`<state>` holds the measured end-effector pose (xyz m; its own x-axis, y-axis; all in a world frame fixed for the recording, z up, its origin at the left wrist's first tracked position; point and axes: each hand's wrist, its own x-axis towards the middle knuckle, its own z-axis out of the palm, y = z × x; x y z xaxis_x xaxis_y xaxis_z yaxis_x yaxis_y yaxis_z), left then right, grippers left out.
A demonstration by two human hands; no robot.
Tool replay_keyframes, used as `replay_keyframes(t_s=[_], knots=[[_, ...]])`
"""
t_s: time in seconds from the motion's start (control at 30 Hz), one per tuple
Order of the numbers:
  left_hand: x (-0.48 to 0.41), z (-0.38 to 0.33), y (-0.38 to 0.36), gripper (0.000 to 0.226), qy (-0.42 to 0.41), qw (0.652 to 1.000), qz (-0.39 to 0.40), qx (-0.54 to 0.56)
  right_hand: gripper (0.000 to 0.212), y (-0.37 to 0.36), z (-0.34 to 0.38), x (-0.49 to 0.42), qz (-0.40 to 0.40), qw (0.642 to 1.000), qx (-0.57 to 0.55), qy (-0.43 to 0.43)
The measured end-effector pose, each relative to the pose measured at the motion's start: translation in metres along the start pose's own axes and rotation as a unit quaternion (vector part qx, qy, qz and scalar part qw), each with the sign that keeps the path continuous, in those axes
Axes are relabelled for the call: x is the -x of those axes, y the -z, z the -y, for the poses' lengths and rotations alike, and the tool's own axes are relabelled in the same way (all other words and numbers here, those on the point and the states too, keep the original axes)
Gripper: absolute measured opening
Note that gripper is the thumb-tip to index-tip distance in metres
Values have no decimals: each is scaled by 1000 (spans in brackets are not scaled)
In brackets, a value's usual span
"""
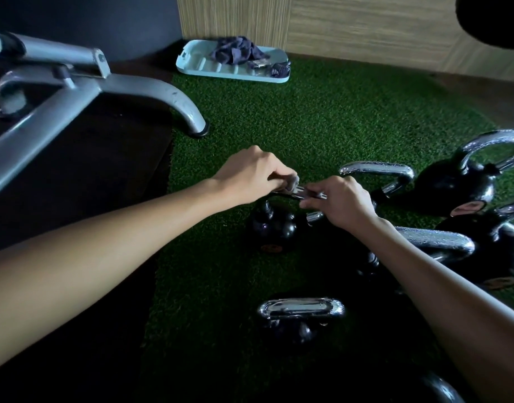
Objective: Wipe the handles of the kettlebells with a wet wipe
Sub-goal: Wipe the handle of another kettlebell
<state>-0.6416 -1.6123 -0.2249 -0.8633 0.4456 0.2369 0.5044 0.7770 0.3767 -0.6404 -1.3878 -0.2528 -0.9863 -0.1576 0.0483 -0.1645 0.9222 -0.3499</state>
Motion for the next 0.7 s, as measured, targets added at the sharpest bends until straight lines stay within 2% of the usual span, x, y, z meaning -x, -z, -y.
replay_keyframes(t_s=[0.27,0.4,0.53,0.6,0.7], knots=[[12,46,3,27,162,981,41,101,33,0,4,2,-8,999,-35,-17],[22,44,-17,24,156,972,-12,173,38,-1,-2,0,-9,999,-37,-27],[36,50,-46,32,183,918,-43,350,41,-3,-6,0,-13,999,-40,-29],[42,56,-57,30,198,908,-32,367,38,-4,-7,1,-16,998,-44,-31],[46,53,-65,18,221,916,-48,332,31,-4,-7,2,-12,998,-48,-29]])
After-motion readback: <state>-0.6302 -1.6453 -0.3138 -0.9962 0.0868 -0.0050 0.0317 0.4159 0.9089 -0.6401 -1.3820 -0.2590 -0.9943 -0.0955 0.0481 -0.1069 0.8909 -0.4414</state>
